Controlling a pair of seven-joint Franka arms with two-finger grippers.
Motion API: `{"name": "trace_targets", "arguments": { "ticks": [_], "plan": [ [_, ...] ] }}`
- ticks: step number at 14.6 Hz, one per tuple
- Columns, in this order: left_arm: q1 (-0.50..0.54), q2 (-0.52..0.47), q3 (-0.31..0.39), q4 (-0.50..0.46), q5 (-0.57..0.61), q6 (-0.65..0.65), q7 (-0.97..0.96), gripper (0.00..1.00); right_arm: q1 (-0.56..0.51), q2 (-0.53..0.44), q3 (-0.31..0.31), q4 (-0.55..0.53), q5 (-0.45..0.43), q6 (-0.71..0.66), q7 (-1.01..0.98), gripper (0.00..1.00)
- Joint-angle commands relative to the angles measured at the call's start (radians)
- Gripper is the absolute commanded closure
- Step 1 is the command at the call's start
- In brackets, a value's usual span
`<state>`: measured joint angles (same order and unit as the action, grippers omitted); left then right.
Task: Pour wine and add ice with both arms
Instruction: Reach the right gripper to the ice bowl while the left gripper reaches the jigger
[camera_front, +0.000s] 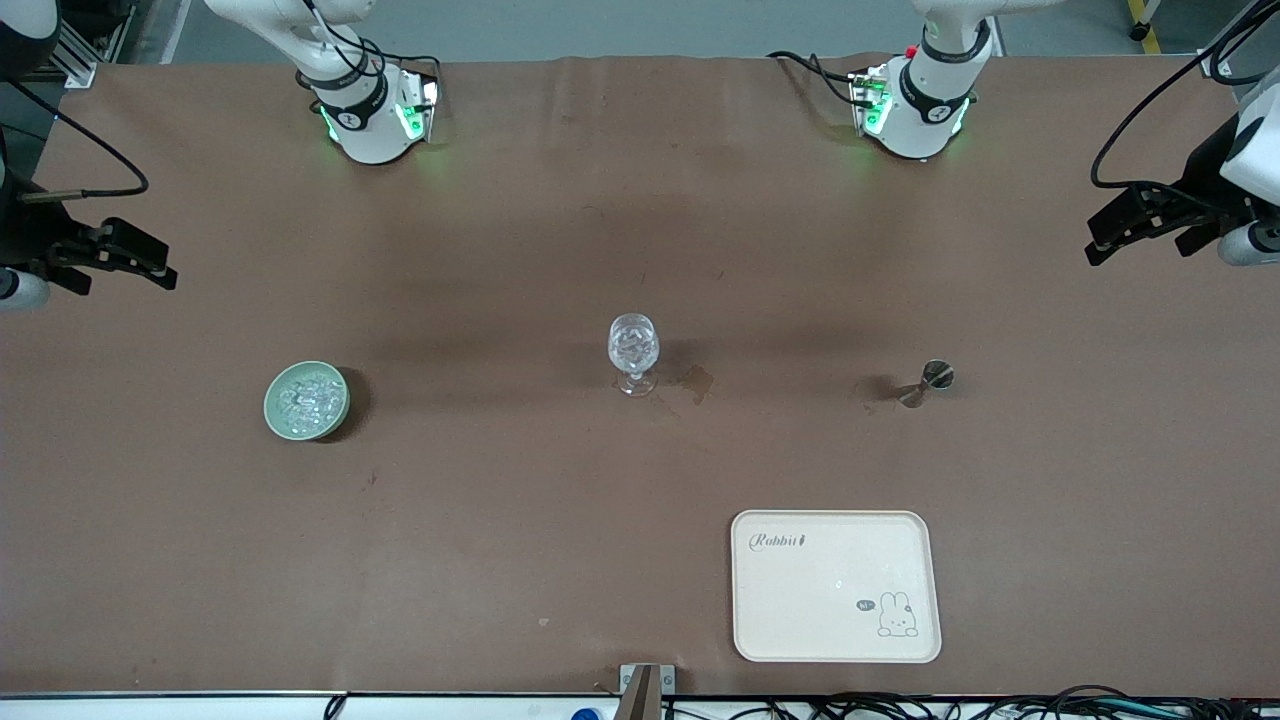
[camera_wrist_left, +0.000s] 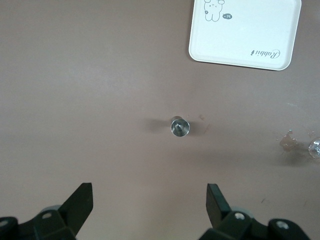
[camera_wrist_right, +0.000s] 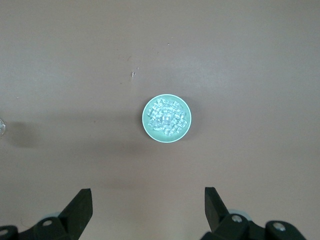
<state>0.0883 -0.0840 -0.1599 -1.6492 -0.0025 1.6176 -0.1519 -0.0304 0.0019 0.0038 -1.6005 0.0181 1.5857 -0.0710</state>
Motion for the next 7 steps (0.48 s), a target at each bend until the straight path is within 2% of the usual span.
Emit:
{"name": "trace_targets", "arguments": {
  "ticks": [1, 4, 6, 7],
  "plan": [
    [0.001, 0.006, -0.004, 0.029, 0.006, -0.022, 0.011, 0.00, 0.003, 0.007, 0.001, 0.020, -0.010, -0.004, 0.016, 0.01],
    [0.001, 0.009, -0.003, 0.032, 0.031, -0.021, 0.009, 0.00, 0.000, 0.007, -0.001, 0.022, -0.009, -0.004, 0.016, 0.01],
    [-0.001, 0.056, -0.004, 0.057, 0.102, -0.018, 0.015, 0.00, -0.003, 0.007, 0.001, 0.022, -0.009, -0.004, 0.016, 0.01],
    [0.007, 0.081, -0.004, 0.071, 0.101, -0.016, 0.017, 0.00, -0.005, 0.007, -0.001, 0.022, -0.009, -0.004, 0.016, 0.01]
  ]
}}
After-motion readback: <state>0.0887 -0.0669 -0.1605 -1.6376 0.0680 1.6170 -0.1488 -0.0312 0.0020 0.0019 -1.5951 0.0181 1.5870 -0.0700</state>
